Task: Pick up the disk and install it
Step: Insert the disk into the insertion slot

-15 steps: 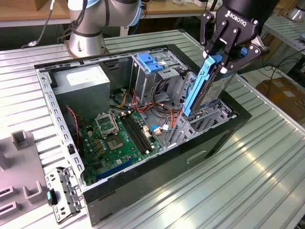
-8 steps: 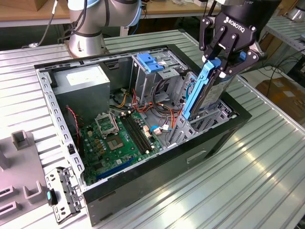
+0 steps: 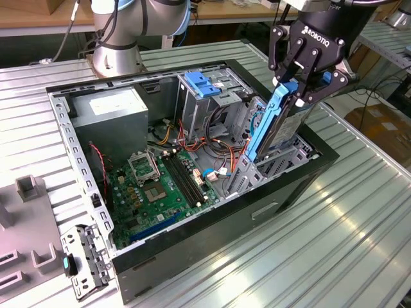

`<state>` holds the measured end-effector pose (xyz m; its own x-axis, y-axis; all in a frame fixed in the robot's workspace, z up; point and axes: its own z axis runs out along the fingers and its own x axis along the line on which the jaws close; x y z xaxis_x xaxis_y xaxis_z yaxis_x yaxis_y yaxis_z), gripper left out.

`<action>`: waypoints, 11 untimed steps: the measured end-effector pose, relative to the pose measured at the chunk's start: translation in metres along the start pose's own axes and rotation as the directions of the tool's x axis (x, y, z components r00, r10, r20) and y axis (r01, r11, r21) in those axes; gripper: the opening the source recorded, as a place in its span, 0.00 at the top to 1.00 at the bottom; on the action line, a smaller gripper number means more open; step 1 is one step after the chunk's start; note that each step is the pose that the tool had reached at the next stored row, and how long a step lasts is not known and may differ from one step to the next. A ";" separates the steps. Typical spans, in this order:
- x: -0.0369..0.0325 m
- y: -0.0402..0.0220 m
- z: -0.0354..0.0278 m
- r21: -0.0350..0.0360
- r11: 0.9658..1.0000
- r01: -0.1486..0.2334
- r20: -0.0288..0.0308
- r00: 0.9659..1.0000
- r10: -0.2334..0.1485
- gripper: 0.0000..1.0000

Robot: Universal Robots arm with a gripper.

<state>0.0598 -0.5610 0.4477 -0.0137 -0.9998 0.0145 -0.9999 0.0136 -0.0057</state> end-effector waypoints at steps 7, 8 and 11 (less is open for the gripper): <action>0.0000 0.0000 0.0015 0.000 1.000 0.000 0.000 1.000 0.000 0.63; 0.0000 0.0003 0.0017 0.000 1.000 0.000 0.000 1.000 0.000 0.63; 0.0000 0.0013 0.0020 0.000 1.000 0.000 0.000 1.000 0.000 0.63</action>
<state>0.0586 -0.5610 0.4456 -0.0136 -0.9998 0.0144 -0.9999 0.0136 -0.0057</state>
